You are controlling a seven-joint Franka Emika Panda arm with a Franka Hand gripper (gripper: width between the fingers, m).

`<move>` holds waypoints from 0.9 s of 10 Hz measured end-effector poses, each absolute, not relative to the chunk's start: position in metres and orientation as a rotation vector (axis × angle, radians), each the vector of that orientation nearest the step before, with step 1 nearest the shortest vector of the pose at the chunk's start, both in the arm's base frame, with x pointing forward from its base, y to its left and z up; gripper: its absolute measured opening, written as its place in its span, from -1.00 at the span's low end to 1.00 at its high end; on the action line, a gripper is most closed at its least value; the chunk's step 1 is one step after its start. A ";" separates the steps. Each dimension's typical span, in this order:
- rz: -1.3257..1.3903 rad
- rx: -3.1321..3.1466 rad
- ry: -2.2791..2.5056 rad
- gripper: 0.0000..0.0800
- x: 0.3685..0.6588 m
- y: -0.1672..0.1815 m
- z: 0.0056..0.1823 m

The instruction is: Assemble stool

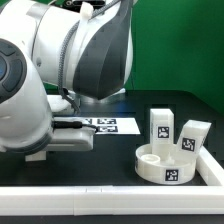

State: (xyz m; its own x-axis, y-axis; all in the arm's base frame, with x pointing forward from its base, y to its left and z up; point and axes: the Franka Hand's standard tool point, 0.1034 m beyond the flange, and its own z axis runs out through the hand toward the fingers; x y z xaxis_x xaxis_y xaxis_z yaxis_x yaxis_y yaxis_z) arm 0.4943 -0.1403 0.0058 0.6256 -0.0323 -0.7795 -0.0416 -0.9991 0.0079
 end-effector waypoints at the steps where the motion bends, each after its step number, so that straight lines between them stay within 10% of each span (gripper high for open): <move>1: 1.352 -2.823 0.064 -0.16 0.494 -0.140 0.006; 5: 1.348 -2.831 0.071 -0.16 0.500 -0.136 0.016; 9: 1.391 -2.874 0.392 -0.16 0.516 -0.092 0.090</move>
Offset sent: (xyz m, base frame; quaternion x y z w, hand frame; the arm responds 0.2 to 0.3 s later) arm 0.0055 0.0030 0.0075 -0.0026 -0.0116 -0.0004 0.9999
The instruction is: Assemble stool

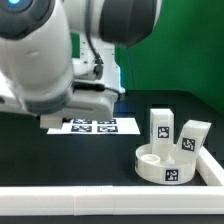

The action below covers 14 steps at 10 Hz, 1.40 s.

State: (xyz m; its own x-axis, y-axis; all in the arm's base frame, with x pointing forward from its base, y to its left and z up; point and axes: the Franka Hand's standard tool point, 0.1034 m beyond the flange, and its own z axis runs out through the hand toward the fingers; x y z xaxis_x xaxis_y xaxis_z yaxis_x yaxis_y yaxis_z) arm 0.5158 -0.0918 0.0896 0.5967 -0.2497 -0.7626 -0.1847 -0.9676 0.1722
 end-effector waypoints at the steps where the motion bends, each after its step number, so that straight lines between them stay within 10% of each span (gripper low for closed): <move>1: -1.312 2.672 -0.535 -0.16 0.518 -0.076 0.103; 14: -0.222 3.024 -0.415 -0.16 0.569 -0.030 0.105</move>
Offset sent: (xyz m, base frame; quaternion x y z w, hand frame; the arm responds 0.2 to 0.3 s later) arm 0.0000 0.0000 0.0000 0.0000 0.0000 0.0000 1.0000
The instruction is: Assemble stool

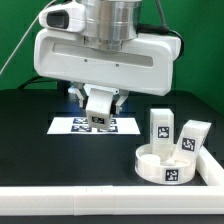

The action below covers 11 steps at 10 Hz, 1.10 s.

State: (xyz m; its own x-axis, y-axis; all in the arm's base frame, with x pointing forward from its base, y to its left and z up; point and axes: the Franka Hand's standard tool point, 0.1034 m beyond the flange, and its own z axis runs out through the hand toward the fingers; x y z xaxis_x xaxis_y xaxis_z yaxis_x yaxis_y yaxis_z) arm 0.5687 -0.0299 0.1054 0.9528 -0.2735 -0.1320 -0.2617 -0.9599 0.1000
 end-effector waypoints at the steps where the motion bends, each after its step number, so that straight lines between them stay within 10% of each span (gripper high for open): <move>1: -0.065 3.034 -0.400 -0.16 0.577 -0.028 0.104; 7: 0.672 2.985 -0.300 -0.16 0.591 0.022 0.113; 11: 0.702 2.988 -0.312 -0.16 0.585 0.033 0.109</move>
Offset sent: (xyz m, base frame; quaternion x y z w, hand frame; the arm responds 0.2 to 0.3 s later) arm -0.0016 0.0275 0.0247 -0.0803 0.3250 -0.0272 0.9419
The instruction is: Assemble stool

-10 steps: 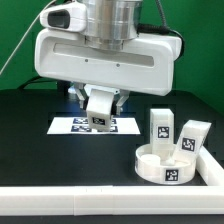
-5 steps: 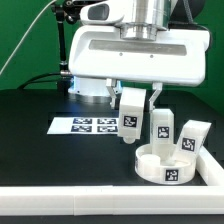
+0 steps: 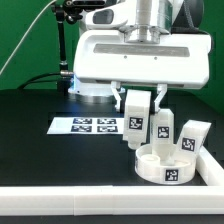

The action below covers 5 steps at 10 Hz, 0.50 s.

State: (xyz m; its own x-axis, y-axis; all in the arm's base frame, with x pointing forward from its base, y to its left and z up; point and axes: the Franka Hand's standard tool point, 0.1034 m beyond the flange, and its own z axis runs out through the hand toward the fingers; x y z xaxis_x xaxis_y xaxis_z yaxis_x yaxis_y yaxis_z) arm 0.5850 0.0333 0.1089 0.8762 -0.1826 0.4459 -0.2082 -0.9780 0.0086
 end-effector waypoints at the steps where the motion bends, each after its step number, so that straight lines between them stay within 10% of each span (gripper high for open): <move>1: 0.708 2.994 -0.313 -0.16 0.586 0.037 0.113; 5: 0.753 2.983 -0.308 -0.16 0.588 0.040 0.113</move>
Offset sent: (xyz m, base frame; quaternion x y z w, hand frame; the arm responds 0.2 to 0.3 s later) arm 0.0000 0.0000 0.0000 0.0000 0.0650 0.0000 0.9979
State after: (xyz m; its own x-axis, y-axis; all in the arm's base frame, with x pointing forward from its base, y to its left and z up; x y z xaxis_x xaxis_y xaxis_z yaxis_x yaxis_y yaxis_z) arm 0.5882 0.0398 0.1127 0.8617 -0.1799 0.4745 -0.2039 -0.9790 -0.0009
